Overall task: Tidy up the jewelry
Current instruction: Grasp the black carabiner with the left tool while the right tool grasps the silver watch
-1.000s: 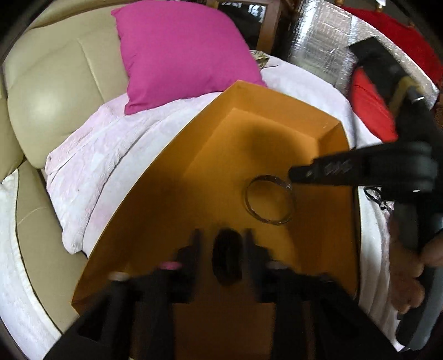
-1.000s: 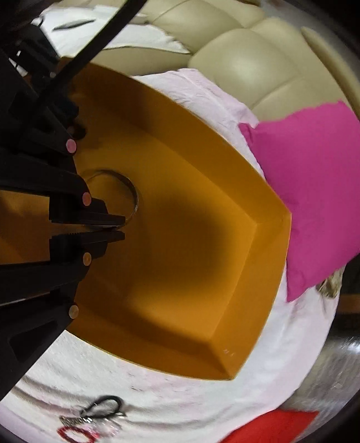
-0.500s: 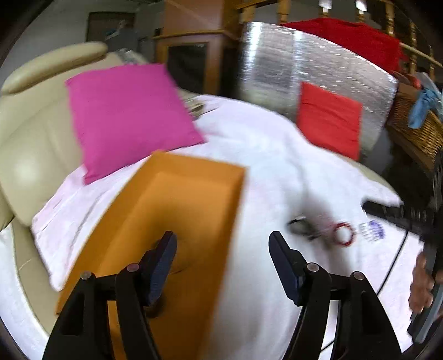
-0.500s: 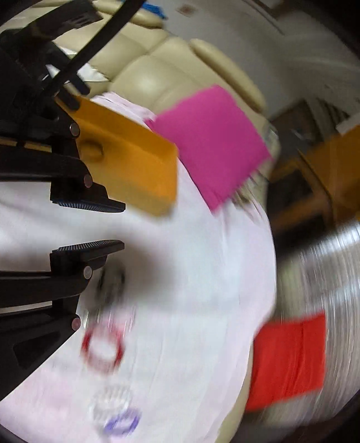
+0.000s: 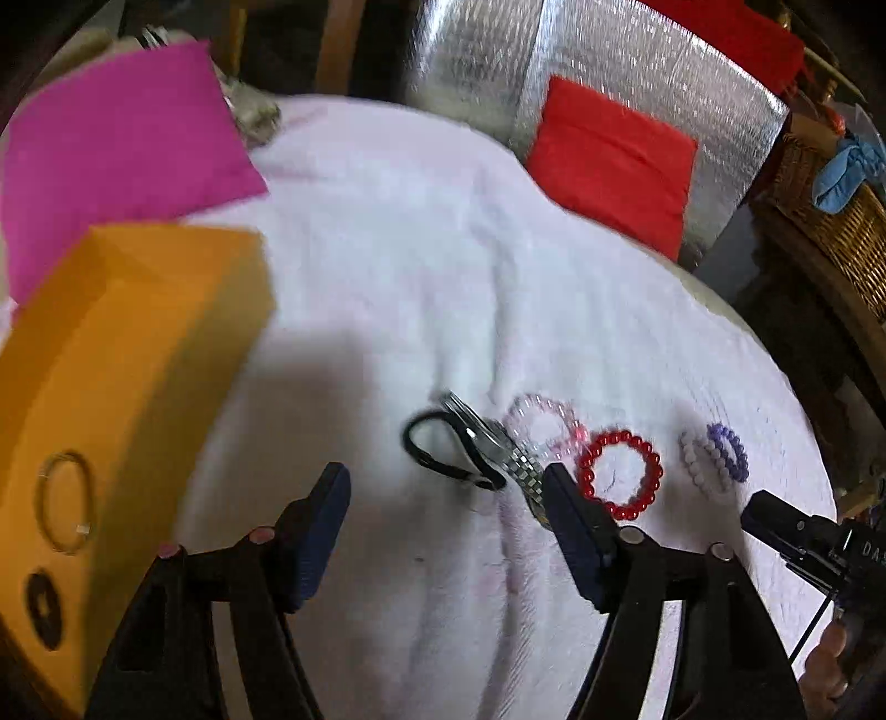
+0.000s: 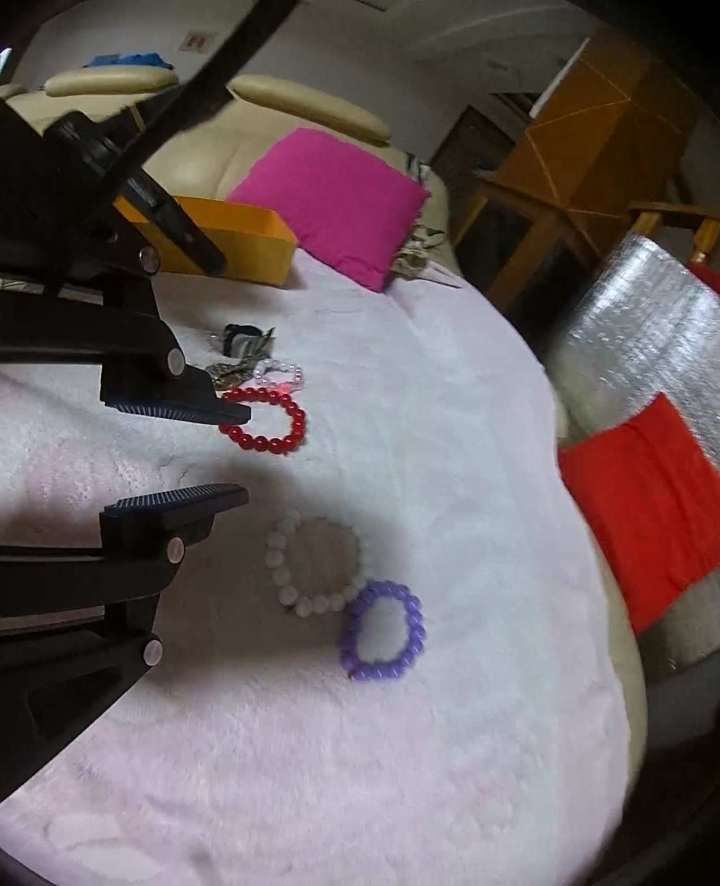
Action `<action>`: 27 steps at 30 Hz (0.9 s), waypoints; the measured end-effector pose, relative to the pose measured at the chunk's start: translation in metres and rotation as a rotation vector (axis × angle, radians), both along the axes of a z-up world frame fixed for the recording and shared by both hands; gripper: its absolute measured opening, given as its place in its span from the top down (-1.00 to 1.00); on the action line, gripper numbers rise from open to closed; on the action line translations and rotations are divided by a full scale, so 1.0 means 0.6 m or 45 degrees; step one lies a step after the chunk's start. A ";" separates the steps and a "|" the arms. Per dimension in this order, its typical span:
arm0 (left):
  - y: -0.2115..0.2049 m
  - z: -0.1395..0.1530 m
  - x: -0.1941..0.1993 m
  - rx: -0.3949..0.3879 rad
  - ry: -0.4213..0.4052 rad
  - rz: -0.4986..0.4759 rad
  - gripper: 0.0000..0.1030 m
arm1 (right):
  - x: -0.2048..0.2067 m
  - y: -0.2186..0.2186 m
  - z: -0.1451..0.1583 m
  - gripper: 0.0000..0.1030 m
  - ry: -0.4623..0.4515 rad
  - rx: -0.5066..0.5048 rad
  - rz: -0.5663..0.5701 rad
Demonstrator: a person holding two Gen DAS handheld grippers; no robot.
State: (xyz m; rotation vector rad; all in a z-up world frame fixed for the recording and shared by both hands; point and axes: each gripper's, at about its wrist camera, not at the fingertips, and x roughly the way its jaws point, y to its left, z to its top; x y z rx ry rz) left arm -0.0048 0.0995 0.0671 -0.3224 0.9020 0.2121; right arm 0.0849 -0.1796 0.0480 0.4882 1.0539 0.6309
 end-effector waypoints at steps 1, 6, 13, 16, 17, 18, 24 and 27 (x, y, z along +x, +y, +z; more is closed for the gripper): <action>-0.006 -0.004 0.010 -0.013 0.010 -0.021 -0.20 | 0.003 0.008 -0.007 0.51 0.001 -0.008 0.008; -0.026 -0.032 0.043 -0.036 0.060 -0.108 0.03 | 0.006 0.020 -0.026 0.51 0.010 -0.031 0.027; -0.008 -0.027 0.042 -0.066 0.060 -0.113 0.68 | 0.002 0.055 -0.025 0.51 -0.061 -0.032 0.102; -0.001 -0.009 0.033 -0.062 0.010 -0.125 0.68 | -0.005 0.080 -0.022 0.51 -0.097 -0.011 0.169; 0.003 -0.002 0.028 -0.058 -0.001 -0.123 0.68 | -0.010 0.095 -0.019 0.51 -0.115 -0.003 0.212; 0.009 0.003 0.022 -0.056 -0.011 -0.118 0.68 | -0.015 0.107 -0.018 0.51 -0.127 0.000 0.238; 0.043 0.010 0.004 -0.057 -0.014 -0.083 0.68 | -0.043 0.193 -0.025 0.09 -0.196 -0.104 0.369; 0.058 0.013 -0.002 -0.076 -0.018 -0.073 0.88 | -0.047 0.214 -0.030 -0.04 -0.240 -0.141 0.366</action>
